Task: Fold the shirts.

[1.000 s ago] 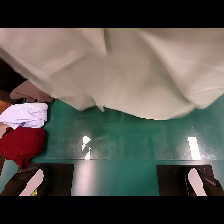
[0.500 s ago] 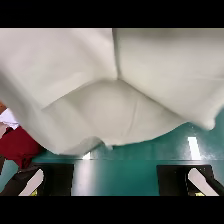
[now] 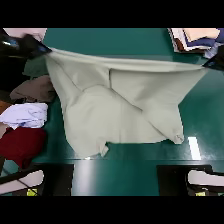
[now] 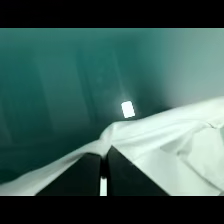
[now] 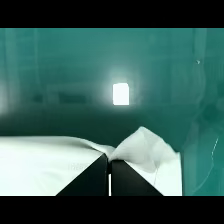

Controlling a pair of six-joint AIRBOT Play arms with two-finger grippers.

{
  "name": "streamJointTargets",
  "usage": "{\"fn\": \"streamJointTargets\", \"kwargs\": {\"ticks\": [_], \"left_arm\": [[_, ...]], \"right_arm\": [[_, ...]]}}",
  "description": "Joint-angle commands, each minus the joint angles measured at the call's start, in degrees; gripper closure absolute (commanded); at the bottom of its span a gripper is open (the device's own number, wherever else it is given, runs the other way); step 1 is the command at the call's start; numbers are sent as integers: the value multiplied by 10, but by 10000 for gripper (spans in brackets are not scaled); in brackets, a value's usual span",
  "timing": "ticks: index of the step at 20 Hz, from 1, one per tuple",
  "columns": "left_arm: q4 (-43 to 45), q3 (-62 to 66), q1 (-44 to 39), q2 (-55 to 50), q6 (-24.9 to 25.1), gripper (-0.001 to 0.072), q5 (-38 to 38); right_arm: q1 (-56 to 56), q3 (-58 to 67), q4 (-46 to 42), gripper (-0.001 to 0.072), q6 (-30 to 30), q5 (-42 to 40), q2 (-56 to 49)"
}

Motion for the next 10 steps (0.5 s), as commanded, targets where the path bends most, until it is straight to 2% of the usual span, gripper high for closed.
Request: {"fn": "streamJointTargets", "kwargs": {"ticks": [1,4,6,8,10], "left_arm": [[-3,-7,-27,-118,33,681,93],[-8,-7,-25,-158,56,681,165],[-6,-7,-25,-163,86,681,183],[-1,-7,-25,-163,111,681,165],[45,-8,-25,-164,116,681,115]], "right_arm": [[31,10,-18,701,2,-106,-89],[37,62,-19,701,1,-160,-142],[37,82,-19,701,1,-177,-159],[37,75,-19,701,-3,-172,-162],[40,49,-30,702,-16,-132,-162]]}}
